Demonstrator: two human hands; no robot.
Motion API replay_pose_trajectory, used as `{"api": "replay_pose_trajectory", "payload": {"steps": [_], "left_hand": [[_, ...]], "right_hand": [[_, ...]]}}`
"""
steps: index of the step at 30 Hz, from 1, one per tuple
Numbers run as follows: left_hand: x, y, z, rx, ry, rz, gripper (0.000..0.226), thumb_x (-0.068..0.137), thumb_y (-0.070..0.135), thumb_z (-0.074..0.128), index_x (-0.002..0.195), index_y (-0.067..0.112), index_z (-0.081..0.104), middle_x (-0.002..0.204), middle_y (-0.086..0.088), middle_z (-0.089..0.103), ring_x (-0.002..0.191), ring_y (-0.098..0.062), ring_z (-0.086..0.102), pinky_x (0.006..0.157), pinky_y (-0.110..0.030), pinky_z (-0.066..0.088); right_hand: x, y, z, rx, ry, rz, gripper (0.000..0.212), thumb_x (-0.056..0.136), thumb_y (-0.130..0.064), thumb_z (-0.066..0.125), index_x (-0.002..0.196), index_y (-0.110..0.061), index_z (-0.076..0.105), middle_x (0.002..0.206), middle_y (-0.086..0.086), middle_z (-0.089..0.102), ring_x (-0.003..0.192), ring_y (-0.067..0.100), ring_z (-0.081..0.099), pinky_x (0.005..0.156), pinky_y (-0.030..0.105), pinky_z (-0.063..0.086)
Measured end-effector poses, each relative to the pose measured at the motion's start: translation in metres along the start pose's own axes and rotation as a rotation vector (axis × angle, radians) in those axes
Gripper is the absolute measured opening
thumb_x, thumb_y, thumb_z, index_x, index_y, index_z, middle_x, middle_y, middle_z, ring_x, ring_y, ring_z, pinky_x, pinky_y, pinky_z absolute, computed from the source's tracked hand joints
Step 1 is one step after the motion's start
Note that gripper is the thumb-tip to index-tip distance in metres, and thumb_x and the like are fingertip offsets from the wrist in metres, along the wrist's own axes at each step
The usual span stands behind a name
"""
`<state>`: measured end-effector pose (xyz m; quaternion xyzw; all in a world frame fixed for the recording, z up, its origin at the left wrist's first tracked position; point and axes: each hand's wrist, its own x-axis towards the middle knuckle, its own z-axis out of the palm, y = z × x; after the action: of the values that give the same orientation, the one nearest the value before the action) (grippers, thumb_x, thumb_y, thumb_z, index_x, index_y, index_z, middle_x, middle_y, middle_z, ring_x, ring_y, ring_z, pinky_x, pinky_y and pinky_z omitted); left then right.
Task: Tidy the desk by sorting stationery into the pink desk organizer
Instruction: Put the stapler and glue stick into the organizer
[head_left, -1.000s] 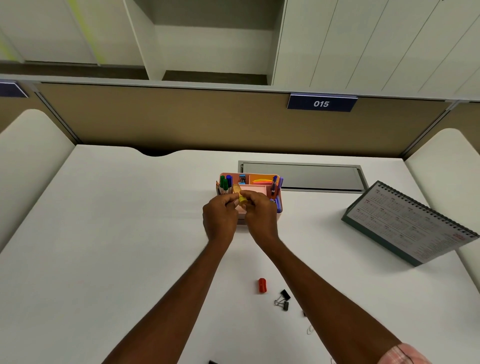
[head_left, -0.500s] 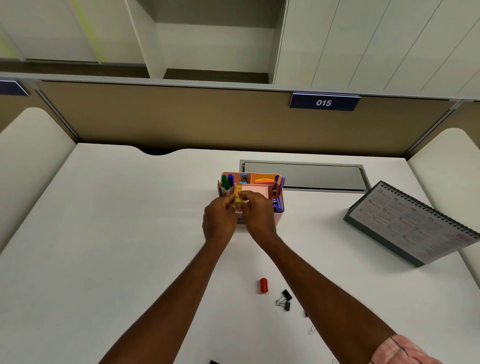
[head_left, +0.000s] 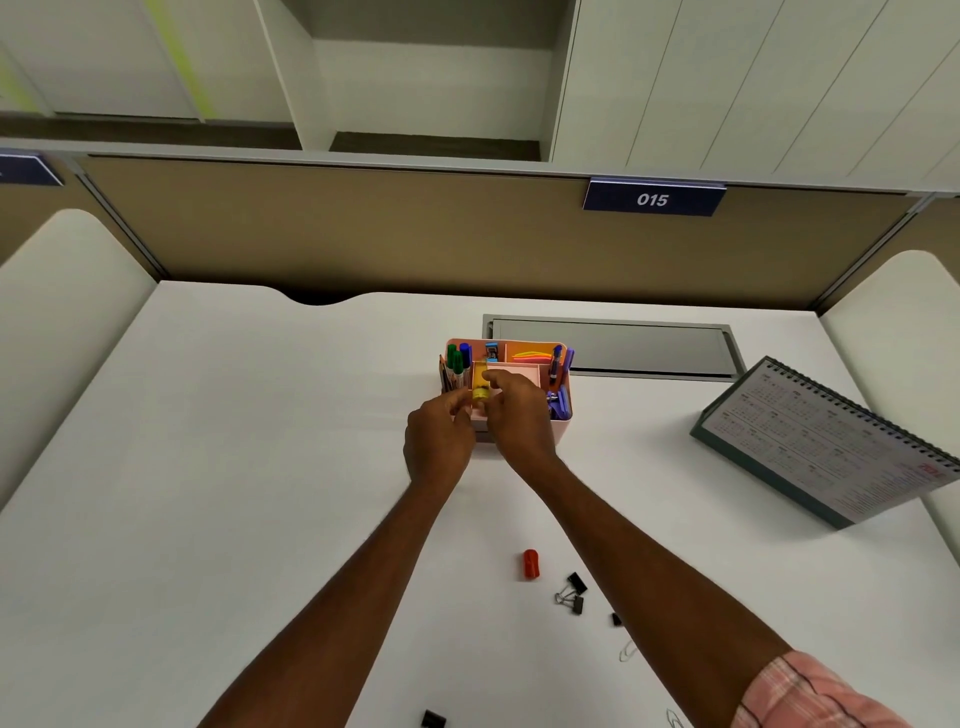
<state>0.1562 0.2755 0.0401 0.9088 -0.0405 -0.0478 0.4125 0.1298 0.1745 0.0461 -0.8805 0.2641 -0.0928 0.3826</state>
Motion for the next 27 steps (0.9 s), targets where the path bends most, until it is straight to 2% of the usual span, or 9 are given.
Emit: {"api": "replay_pose_trajectory", "payload": {"steps": [6, 10, 12, 14, 17, 20, 22, 25, 27], "left_hand": [[-0.018, 0.004, -0.008, -0.108, 0.092, 0.059, 0.030, 0.097, 0.026, 0.068, 0.127, 0.022, 0.071, 0.124, 0.001, 0.073, 0.107, -0.020, 0.071, 0.089, -0.036, 0.060], [-0.045, -0.002, -0.004, -0.160, 0.053, 0.072, 0.028, 0.097, 0.025, 0.068, 0.125, 0.026, 0.071, 0.124, 0.004, 0.073, 0.102, -0.018, 0.072, 0.083, -0.041, 0.064], [-0.066, -0.008, 0.000, -0.108, -0.010, 0.080, 0.026, 0.096, 0.024, 0.069, 0.122, 0.024, 0.071, 0.121, 0.004, 0.073, 0.104, -0.015, 0.071, 0.089, -0.034, 0.061], [-0.088, -0.018, 0.008, -0.033, -0.155, 0.048, 0.025, 0.095, 0.025, 0.070, 0.120, 0.024, 0.071, 0.117, 0.005, 0.073, 0.105, -0.013, 0.069, 0.090, -0.025, 0.056], [-0.118, -0.034, 0.022, 0.109, -0.388, -0.128, 0.030, 0.088, 0.041, 0.074, 0.115, 0.028, 0.068, 0.114, 0.005, 0.072, 0.102, -0.014, 0.068, 0.086, -0.026, 0.053], [-0.141, -0.045, 0.036, 0.194, -0.452, -0.159, 0.044, 0.084, 0.051, 0.074, 0.117, 0.024, 0.062, 0.114, 0.004, 0.068, 0.102, -0.016, 0.065, 0.079, -0.025, 0.046], [-0.152, -0.046, 0.042, 0.216, -0.434, -0.145, 0.046, 0.084, 0.053, 0.073, 0.115, 0.022, 0.058, 0.111, 0.004, 0.065, 0.098, -0.015, 0.062, 0.075, -0.023, 0.042], [-0.161, -0.046, 0.046, 0.234, -0.385, -0.125, 0.042, 0.086, 0.050, 0.074, 0.111, 0.022, 0.055, 0.106, 0.004, 0.060, 0.092, -0.013, 0.059, 0.072, -0.021, 0.043], [-0.165, -0.044, 0.048, 0.236, -0.359, -0.101, 0.035, 0.087, 0.043, 0.074, 0.109, 0.022, 0.056, 0.105, 0.003, 0.062, 0.091, -0.014, 0.060, 0.073, -0.022, 0.047]], "right_hand": [[-0.007, 0.007, -0.010, 0.064, 0.064, -0.030, 0.044, 0.090, -0.017, 0.076, 0.133, -0.016, 0.065, 0.131, 0.007, 0.068, 0.115, 0.026, 0.065, 0.103, 0.045, 0.054], [-0.027, 0.020, -0.027, 0.088, 0.097, -0.065, 0.039, 0.091, -0.012, 0.074, 0.129, -0.016, 0.068, 0.131, 0.004, 0.067, 0.111, 0.019, 0.066, 0.095, 0.039, 0.058], [-0.044, 0.030, -0.036, 0.093, 0.100, -0.072, 0.035, 0.093, -0.008, 0.071, 0.127, -0.015, 0.069, 0.131, 0.004, 0.068, 0.111, 0.018, 0.066, 0.095, 0.036, 0.059], [-0.065, 0.044, -0.043, 0.106, 0.109, -0.053, 0.031, 0.094, -0.009, 0.071, 0.124, -0.013, 0.070, 0.126, 0.004, 0.069, 0.109, 0.013, 0.065, 0.096, 0.033, 0.057], [-0.098, 0.067, -0.048, 0.127, 0.102, 0.071, 0.027, 0.094, -0.011, 0.070, 0.121, -0.015, 0.071, 0.120, 0.000, 0.072, 0.100, 0.006, 0.066, 0.093, 0.018, 0.052], [-0.128, 0.090, -0.047, 0.146, 0.093, 0.153, 0.023, 0.094, -0.011, 0.070, 0.115, -0.019, 0.074, 0.114, -0.006, 0.073, 0.091, -0.001, 0.066, 0.081, 0.002, 0.044], [-0.145, 0.103, -0.047, 0.165, 0.090, 0.174, 0.022, 0.093, -0.010, 0.070, 0.112, -0.020, 0.074, 0.111, -0.009, 0.073, 0.089, -0.005, 0.065, 0.081, 0.005, 0.049], [-0.163, 0.117, -0.048, 0.180, 0.085, 0.187, 0.021, 0.093, -0.010, 0.070, 0.111, -0.020, 0.075, 0.108, -0.011, 0.072, 0.090, -0.006, 0.064, 0.086, 0.022, 0.057], [-0.173, 0.124, -0.048, 0.190, 0.078, 0.197, 0.021, 0.093, -0.010, 0.069, 0.110, -0.021, 0.075, 0.106, -0.013, 0.072, 0.089, -0.003, 0.065, 0.084, 0.027, 0.059]]}}
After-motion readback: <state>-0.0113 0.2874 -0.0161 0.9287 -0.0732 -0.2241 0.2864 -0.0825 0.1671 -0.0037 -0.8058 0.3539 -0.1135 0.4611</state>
